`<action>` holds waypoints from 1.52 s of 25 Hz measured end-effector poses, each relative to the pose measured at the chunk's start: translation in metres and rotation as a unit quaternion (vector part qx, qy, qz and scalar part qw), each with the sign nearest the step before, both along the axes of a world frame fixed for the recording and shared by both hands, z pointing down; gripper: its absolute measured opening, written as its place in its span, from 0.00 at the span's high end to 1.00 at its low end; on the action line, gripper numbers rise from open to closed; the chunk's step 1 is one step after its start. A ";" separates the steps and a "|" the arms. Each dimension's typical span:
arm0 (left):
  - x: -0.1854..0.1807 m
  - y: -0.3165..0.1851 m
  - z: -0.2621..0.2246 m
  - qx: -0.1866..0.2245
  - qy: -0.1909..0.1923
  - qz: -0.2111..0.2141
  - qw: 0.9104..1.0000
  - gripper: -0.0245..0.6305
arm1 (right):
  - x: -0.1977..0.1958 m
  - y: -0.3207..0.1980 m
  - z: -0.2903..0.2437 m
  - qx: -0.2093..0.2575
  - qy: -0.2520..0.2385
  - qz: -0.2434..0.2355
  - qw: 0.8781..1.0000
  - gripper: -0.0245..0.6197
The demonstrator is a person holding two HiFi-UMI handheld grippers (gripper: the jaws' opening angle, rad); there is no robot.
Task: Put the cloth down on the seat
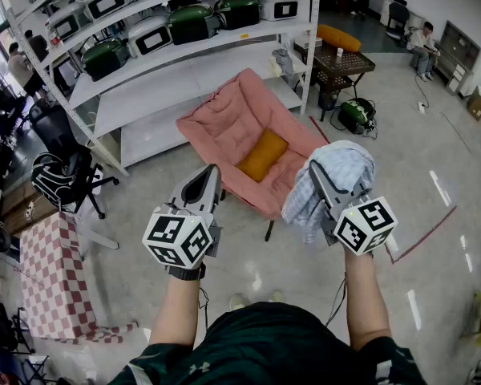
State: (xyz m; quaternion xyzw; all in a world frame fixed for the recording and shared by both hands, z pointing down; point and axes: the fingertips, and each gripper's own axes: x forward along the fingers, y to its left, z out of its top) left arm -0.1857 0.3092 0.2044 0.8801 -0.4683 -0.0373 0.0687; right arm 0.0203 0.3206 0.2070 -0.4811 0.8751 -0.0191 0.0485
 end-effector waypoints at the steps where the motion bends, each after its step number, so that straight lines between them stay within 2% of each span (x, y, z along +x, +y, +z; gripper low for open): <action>1: 0.001 0.000 -0.001 0.001 0.000 0.000 1.000 0.95 | 0.001 0.000 0.000 0.000 0.000 0.000 1.000 0.86; 12: 0.008 0.005 -0.003 0.003 0.002 -0.003 1.000 0.95 | 0.005 0.003 0.001 0.002 0.009 -0.001 1.000 0.87; 24: 0.024 0.000 0.004 0.008 0.001 -0.007 1.000 0.95 | 0.027 -0.001 0.010 -0.005 0.008 0.003 1.000 0.86; 38: 0.056 -0.027 0.014 0.007 -0.013 0.004 1.000 0.95 | 0.053 -0.022 0.033 -0.021 0.014 0.006 1.000 0.86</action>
